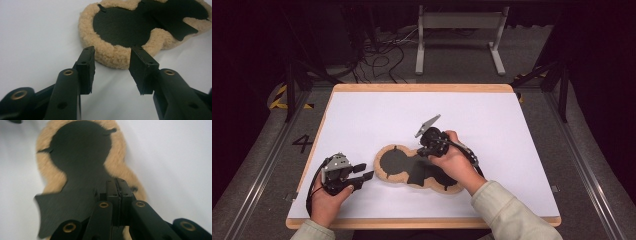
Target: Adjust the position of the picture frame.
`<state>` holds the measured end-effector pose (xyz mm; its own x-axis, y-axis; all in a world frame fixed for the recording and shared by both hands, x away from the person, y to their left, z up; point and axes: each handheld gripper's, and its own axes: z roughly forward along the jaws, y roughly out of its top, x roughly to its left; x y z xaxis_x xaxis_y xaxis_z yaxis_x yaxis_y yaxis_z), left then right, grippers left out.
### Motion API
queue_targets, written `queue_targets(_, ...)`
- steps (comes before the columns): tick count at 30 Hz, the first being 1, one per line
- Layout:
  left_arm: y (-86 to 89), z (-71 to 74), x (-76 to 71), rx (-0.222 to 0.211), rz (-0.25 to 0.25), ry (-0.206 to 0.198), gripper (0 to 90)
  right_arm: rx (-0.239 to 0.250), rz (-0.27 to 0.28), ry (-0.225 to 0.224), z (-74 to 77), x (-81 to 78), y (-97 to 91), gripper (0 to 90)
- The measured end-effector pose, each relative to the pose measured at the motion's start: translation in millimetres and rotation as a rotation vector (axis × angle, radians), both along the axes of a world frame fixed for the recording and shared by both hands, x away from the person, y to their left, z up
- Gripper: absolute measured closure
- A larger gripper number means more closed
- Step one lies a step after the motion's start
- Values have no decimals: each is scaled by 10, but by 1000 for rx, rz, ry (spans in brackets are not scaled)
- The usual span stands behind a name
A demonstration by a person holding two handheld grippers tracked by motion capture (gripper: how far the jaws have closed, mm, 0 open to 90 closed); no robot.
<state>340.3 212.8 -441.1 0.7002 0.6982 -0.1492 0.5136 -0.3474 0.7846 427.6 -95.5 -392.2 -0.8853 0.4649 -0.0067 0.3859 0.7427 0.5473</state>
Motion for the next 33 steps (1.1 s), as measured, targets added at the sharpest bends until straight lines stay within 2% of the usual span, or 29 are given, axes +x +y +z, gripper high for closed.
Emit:
queue_targets(2,-18,10,1,7,-5,-5,573,6,0,-1,3,-37,-35,900)
queue_targets(3,-31,15,10,10,-13,-2,576,16,-2,2,16,-136,-118,900)
queue_targets(6,-31,18,22,14,-9,-3,578,45,5,4,30,-249,-197,900)
queue_targets(11,-10,14,74,10,14,0,576,60,22,-5,34,-414,-304,900)
queue_targets(14,-13,2,85,5,16,17,575,69,34,-2,5,-535,-372,900)
queue_targets(19,-17,18,84,-5,3,19,582,70,64,15,-79,-713,-463,900)
queue_targets(22,-16,33,81,2,0,13,590,97,69,23,-103,-796,-513,900)
queue_targets(24,-17,36,81,2,3,14,594,95,72,24,-111,-821,-522,900)
queue_targets(26,-18,33,87,0,6,17,596,63,99,25,-107,-879,-515,900)
queue_targets(27,-17,30,90,-1,7,21,596,64,104,22,-99,-895,-522,900)
queue_targets(33,2,25,111,-4,8,27,605,-8,127,90,-168,-970,-561,900)
